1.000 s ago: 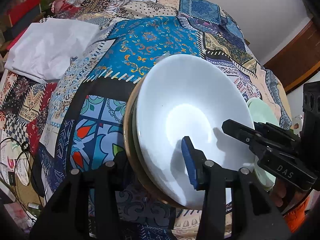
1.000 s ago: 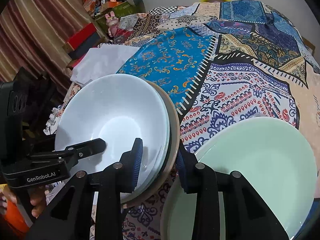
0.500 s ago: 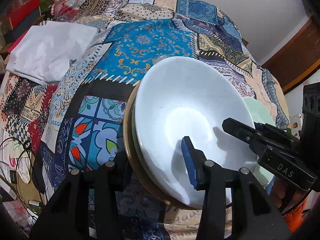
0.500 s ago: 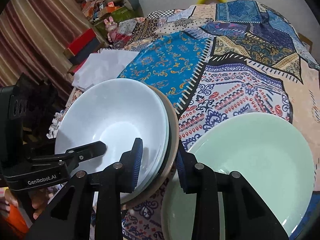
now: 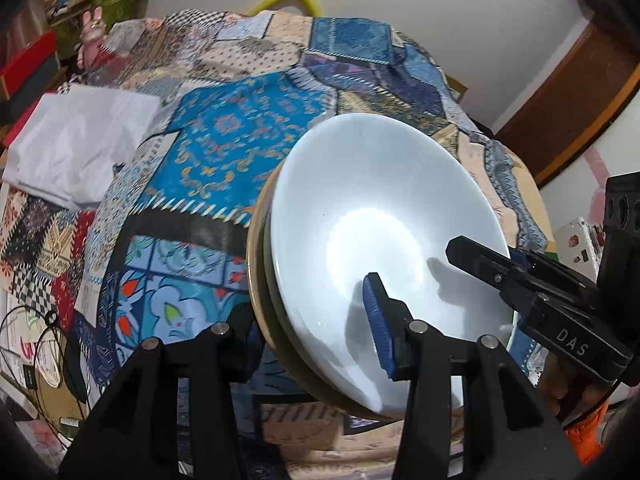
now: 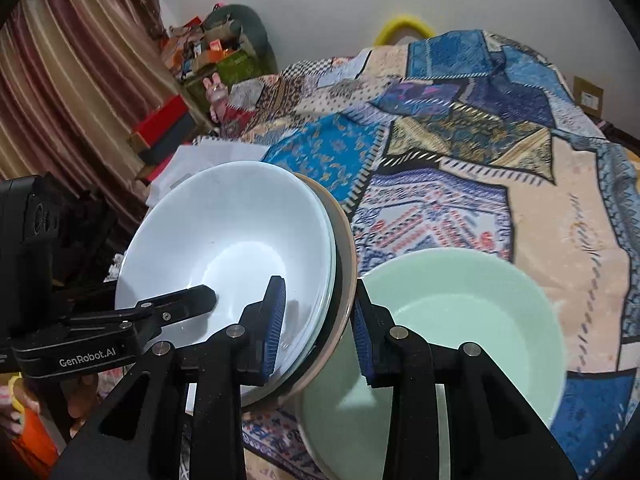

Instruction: Organize plates and bowls

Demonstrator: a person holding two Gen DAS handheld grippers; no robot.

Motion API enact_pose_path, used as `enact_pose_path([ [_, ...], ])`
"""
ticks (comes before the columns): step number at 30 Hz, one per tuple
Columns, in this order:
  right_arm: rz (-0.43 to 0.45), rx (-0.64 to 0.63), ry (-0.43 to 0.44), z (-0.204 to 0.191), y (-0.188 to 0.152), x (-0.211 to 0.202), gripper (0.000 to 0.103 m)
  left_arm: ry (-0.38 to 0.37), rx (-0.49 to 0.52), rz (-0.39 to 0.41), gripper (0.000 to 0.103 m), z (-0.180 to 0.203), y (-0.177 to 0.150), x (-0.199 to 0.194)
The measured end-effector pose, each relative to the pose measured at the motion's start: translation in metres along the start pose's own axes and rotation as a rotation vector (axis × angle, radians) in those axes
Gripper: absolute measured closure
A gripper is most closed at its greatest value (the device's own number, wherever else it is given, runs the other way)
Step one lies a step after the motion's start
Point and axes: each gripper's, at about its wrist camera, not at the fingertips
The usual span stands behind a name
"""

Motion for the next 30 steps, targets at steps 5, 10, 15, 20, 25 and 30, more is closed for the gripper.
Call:
enact_pose_path([
  [5, 0.034, 0.018, -0.017, 0.015, 0.001, -0.02, 0.074, -0.025, 0.034, 0.004, 0.058, 0.023, 0.008, 0.001],
  [10, 0.059, 0.035, -0.039, 0.031, 0.001, -0.036, 0.074, -0.05, 0.067, 0.002, 0.058, 0.046, 0.014, 0.004],
  [15, 0.077, 0.056, -0.056, 0.048, -0.002, -0.05, 0.074, -0.074, 0.096, -0.008, 0.058, 0.066, 0.018, 0.011],
  [20, 0.084, 0.082, -0.074, 0.065, -0.005, -0.058, 0.074, -0.09, 0.122, -0.026, 0.058, 0.084, 0.022, 0.023],
  [25, 0.083, 0.104, -0.085, 0.079, -0.01, -0.063, 0.074, -0.104, 0.134, -0.048, 0.058, 0.094, 0.023, 0.036],
  [30, 0.073, 0.126, -0.093, 0.091, -0.012, -0.062, 0.074, -0.111, 0.142, -0.073, 0.058, 0.1, 0.025, 0.048],
])
Point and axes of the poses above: each gripper's, at about its wrist camera, not at the fingertips, and x roughly the way its jaws point, z to its right, y to its top, and after that the axes turned 15 degrees about x, right-handed
